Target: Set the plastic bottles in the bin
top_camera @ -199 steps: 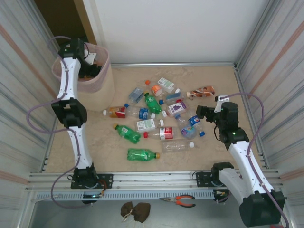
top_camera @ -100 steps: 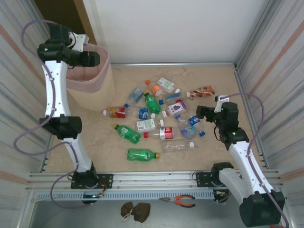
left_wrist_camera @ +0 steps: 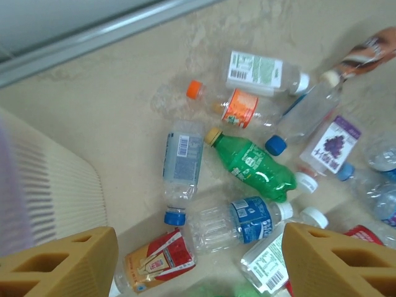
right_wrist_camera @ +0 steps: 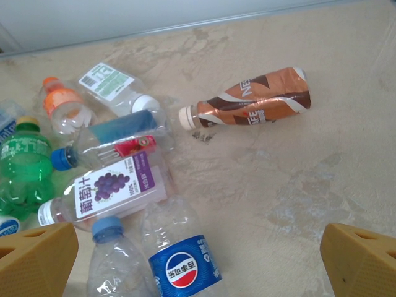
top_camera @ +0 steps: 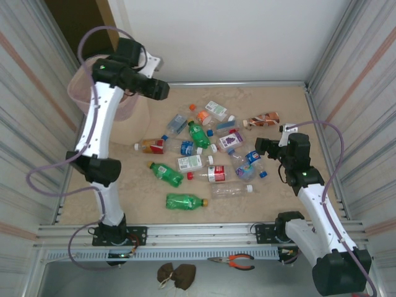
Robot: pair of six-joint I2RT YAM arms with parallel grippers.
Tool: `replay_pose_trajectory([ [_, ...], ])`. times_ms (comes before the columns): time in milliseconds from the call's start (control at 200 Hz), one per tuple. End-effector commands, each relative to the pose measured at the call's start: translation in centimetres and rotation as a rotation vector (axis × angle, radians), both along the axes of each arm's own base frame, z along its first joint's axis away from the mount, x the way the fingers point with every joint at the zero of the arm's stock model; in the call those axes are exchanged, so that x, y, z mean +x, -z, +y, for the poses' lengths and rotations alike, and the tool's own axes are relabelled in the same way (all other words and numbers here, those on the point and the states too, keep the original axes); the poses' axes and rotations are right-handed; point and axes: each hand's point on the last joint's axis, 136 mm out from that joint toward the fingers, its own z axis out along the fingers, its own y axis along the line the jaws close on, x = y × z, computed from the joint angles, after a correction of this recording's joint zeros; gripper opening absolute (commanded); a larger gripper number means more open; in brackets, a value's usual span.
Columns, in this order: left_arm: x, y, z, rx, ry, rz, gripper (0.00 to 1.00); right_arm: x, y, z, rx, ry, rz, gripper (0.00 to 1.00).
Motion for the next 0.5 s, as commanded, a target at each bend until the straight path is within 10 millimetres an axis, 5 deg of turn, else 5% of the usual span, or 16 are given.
replay_pose_trajectory([
  [0,3.1,3.0,0.5,0.088,-0.049,0.008,0.7,0.2,-1.4,0.4,-0.002,-0.021,-0.023,0.99],
  [210,7.7,7.0,2.5,0.196,-0.122,0.003,0.7,0.1,-1.4,0.2,-0.01,-0.012,-0.026,0.99],
  [496,10.2,7.0,6.0,0.13,-0.219,-0.023,0.69,0.0,-1.9,0.1,-0.016,-0.011,-0.029,0.99],
])
